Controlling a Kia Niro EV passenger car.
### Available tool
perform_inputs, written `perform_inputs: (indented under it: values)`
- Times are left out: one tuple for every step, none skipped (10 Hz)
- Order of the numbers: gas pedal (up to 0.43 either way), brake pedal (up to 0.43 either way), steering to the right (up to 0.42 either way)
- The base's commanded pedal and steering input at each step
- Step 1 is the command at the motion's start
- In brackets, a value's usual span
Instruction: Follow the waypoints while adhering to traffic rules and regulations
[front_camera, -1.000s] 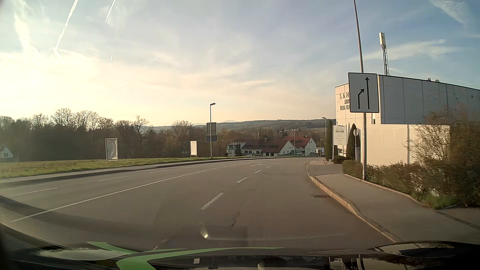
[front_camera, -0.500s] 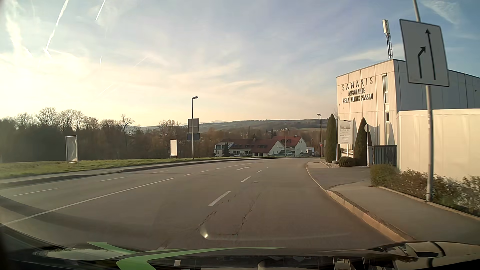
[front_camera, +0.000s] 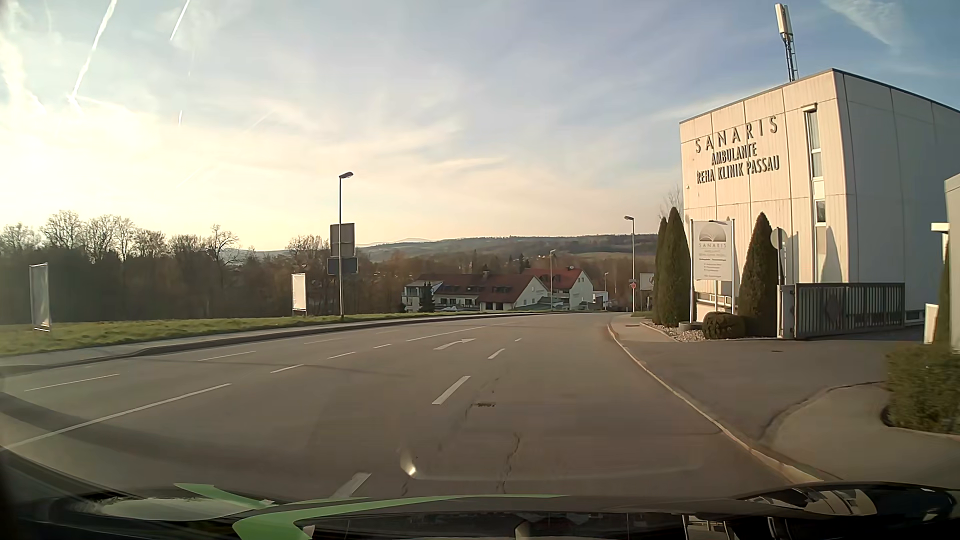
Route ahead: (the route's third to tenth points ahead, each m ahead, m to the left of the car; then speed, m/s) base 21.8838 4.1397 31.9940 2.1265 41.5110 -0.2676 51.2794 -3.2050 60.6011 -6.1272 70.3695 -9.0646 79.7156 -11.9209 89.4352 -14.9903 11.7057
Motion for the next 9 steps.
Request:
perform_inputs:
  values:
    - [0.0, 0.0, 0.036]
    - [0.0, 0.0, 0.034]
    - [0.098, 0.0, 0.029]
    - [0.118, 0.0, 0.028]
    - [0.118, 0.0, 0.028]
    - [0.11, 0.0, 0.027]
    - [0.11, 0.0, 0.027]
    - [0.11, 0.0, 0.026]
    - [0.098, 0.0, 0.026]
